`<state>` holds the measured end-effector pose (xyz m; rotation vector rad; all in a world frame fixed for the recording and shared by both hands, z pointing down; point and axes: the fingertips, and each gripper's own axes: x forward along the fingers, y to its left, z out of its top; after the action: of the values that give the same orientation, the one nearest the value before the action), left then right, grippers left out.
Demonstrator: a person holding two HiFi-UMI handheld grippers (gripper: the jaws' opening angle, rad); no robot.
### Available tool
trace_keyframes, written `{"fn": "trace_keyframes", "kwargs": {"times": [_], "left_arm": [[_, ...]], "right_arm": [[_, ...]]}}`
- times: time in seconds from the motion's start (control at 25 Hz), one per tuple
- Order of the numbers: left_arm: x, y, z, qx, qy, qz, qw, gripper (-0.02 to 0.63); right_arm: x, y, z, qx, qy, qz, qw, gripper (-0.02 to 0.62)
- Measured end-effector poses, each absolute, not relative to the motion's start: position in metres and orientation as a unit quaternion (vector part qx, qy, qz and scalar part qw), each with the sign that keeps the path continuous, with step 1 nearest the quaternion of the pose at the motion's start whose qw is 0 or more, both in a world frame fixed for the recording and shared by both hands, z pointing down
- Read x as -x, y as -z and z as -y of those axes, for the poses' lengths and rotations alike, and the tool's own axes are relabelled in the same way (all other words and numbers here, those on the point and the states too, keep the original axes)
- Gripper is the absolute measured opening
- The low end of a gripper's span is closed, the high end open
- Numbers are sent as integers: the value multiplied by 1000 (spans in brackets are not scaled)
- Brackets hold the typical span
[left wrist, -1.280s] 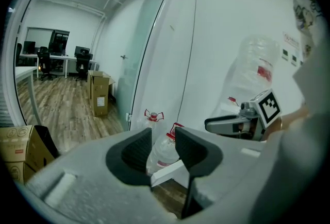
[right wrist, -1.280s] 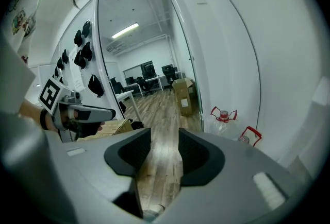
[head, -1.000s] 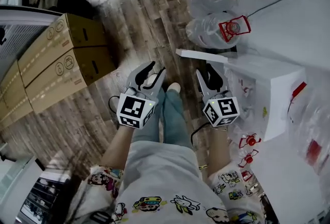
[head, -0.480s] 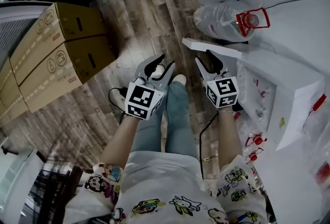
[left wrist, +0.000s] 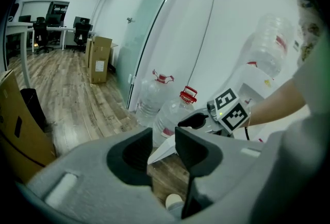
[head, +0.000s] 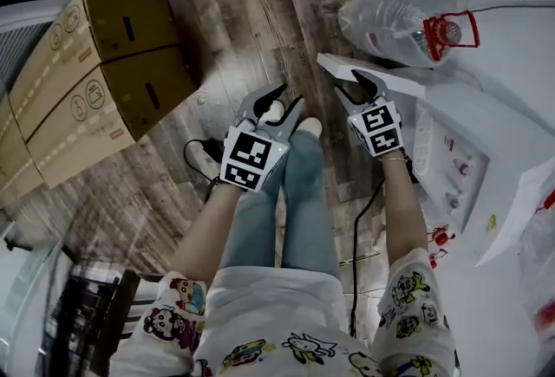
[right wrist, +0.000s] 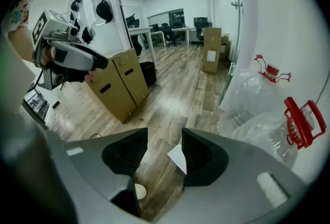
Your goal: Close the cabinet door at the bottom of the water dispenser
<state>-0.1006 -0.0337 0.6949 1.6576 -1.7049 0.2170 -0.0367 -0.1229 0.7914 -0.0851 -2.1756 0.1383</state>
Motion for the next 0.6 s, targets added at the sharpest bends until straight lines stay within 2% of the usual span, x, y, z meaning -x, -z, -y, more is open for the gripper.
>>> {"fn": "trace_keyframes", "kwargs": {"times": [0.6], "left_arm": [[99,-736,33,-643,-78,655,390,137]], "right_arm": [[40,-871,120,142,81,801,575,215]]}}
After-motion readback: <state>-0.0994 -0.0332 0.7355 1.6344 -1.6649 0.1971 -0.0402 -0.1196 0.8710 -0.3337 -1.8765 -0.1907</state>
